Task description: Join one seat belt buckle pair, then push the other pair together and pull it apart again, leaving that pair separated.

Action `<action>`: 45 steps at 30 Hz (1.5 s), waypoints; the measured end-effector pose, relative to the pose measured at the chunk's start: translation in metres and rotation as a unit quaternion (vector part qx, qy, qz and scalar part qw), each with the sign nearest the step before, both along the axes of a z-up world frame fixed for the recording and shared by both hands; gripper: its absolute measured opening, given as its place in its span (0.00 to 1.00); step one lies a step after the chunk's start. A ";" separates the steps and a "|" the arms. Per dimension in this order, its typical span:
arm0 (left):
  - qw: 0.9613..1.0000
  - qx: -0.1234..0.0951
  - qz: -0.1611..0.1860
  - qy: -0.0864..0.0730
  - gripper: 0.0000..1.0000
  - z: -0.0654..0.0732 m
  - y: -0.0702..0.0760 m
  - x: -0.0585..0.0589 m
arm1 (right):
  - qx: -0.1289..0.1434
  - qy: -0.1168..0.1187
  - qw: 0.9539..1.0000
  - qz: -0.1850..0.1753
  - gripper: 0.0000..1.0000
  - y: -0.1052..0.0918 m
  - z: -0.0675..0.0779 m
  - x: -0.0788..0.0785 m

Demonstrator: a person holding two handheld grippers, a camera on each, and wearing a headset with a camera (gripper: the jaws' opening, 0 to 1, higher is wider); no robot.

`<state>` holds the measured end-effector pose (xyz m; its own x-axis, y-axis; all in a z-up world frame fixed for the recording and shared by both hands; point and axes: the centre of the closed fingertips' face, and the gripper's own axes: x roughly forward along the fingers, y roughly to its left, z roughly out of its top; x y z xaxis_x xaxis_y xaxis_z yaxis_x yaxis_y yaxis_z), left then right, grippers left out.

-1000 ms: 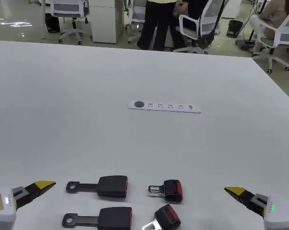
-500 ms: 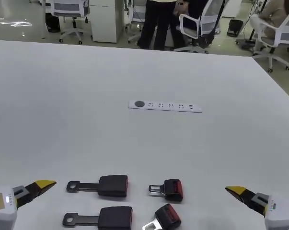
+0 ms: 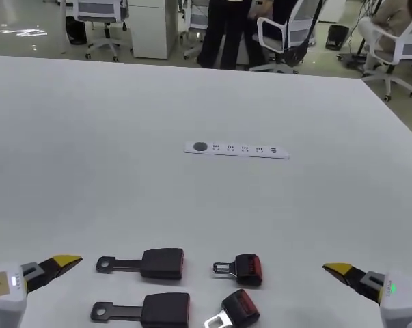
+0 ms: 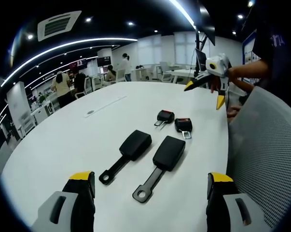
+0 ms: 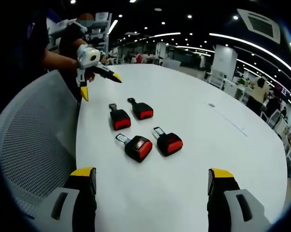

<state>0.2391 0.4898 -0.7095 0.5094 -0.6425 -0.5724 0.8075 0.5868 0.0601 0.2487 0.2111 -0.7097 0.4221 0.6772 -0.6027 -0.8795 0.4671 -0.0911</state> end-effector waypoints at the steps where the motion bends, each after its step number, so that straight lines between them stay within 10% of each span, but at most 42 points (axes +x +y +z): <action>1: 1.000 0.001 -0.001 0.001 0.99 0.000 0.000 0.000 | -0.001 0.001 1.000 0.001 0.98 0.001 0.000 0.000; 26: 0.998 0.028 -0.058 0.015 0.88 0.006 -0.013 0.013 | -0.032 0.001 0.998 0.060 0.91 0.001 -0.003 0.016; 45: 0.983 0.073 -0.164 0.039 0.64 -0.006 -0.042 0.015 | -0.089 -0.018 0.977 0.195 0.64 0.025 -0.008 0.021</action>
<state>0.2540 0.4474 -0.7150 0.2406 -0.6724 -0.7000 0.9571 0.2844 0.0557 0.2694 0.2364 -0.7178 0.1761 0.6758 -0.7157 -0.9821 0.0715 -0.1741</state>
